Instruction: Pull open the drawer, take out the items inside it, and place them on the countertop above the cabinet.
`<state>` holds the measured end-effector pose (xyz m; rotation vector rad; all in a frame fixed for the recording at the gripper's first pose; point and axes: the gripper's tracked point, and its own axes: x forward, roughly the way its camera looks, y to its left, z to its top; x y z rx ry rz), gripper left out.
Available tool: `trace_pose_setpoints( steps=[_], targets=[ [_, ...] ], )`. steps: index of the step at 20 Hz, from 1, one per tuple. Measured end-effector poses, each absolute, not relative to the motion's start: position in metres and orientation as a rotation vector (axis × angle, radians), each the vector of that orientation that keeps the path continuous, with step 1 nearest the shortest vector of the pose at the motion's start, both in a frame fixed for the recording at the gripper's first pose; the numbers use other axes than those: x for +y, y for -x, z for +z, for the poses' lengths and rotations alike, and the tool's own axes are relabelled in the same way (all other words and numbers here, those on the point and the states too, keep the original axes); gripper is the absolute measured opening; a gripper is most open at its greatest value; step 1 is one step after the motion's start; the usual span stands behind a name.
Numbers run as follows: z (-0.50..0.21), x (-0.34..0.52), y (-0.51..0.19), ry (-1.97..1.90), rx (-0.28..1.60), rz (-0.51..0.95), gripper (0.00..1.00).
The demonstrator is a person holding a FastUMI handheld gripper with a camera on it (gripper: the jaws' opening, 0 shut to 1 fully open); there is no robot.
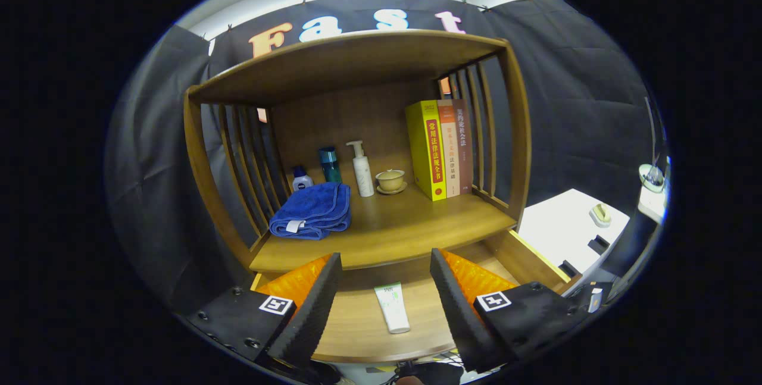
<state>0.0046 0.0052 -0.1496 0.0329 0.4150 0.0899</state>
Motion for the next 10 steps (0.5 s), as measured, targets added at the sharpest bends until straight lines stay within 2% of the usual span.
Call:
trace_pose_setpoints(
  steps=[10],
  targets=[
    [-0.239, 0.056, -0.047, 0.099, 0.84, 0.218, 0.97]
  ],
)
